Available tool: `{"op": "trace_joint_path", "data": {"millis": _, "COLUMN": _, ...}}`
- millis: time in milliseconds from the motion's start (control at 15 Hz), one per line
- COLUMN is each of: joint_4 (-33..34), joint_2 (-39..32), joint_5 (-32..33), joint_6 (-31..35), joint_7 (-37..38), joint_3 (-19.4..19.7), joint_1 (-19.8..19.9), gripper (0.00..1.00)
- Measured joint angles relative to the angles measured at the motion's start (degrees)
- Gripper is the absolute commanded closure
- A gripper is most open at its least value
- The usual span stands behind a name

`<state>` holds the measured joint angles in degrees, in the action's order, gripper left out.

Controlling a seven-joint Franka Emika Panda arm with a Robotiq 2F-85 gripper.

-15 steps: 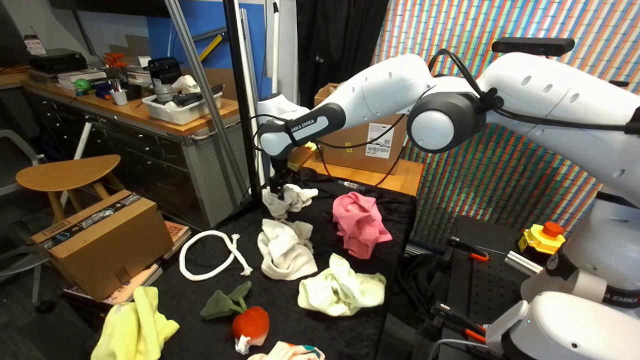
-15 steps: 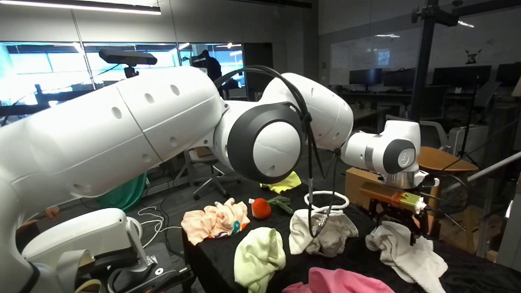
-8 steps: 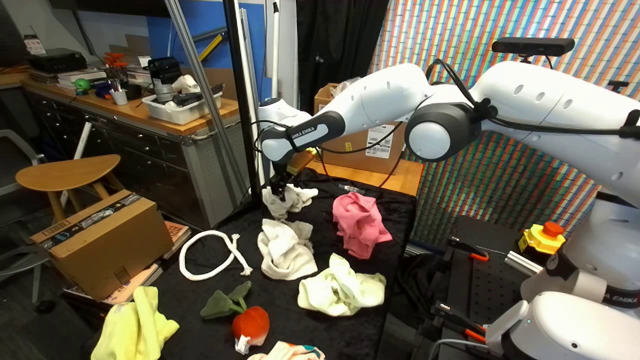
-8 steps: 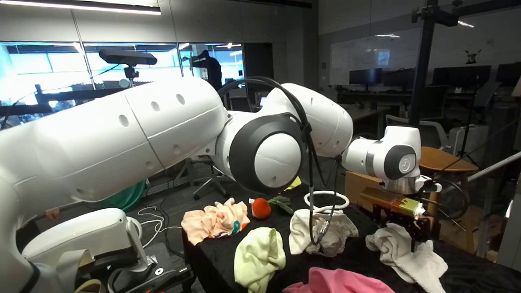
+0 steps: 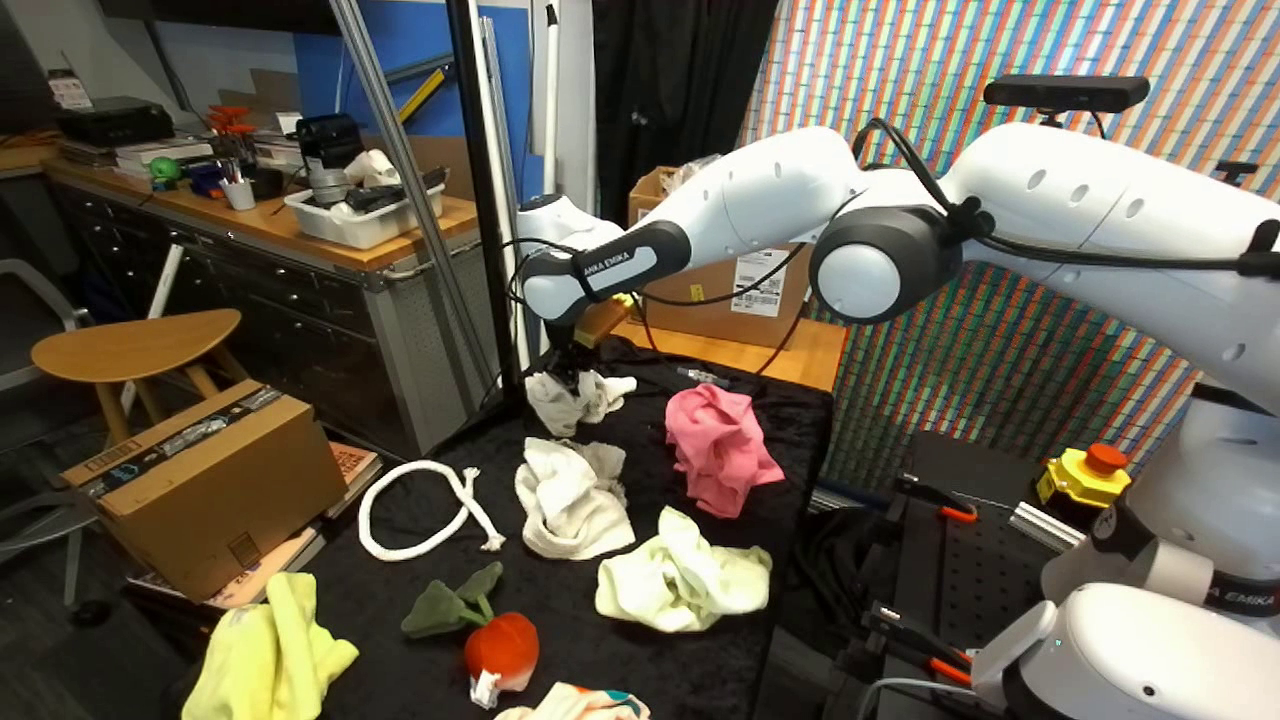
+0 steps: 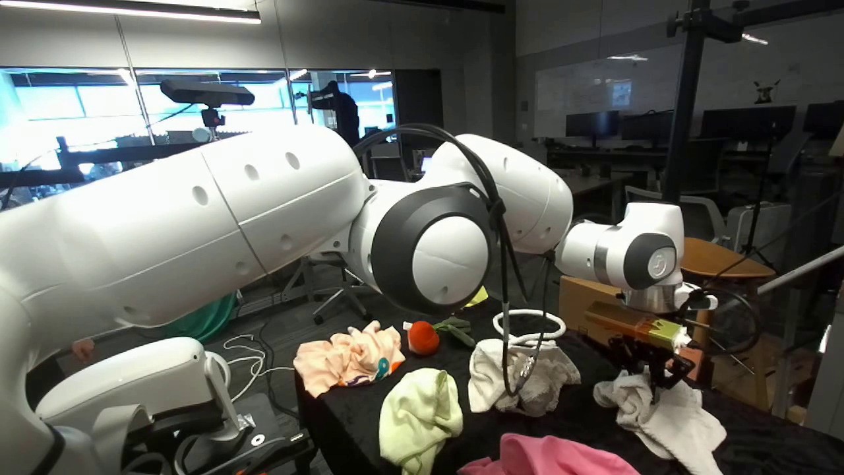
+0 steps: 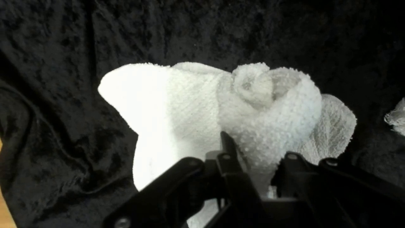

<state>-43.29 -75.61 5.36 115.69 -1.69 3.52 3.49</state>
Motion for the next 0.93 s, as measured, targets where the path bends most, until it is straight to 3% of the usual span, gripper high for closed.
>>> {"op": "trace_joint_path", "data": {"millis": 533, "joint_4": -1.2, "joint_2": 7.0, "joint_5": 0.6, "joint_6": -4.2, "joint_7": -6.2, "joint_3": 0.4, "joint_1": 0.7, "gripper": 0.90}}
{"op": "trace_joint_path", "data": {"millis": 933, "joint_4": -11.2, "joint_2": 19.9, "joint_5": 1.3, "joint_6": -3.9, "joint_7": -12.1, "joint_3": 1.0, "joint_1": 1.3, "gripper": 0.89}}
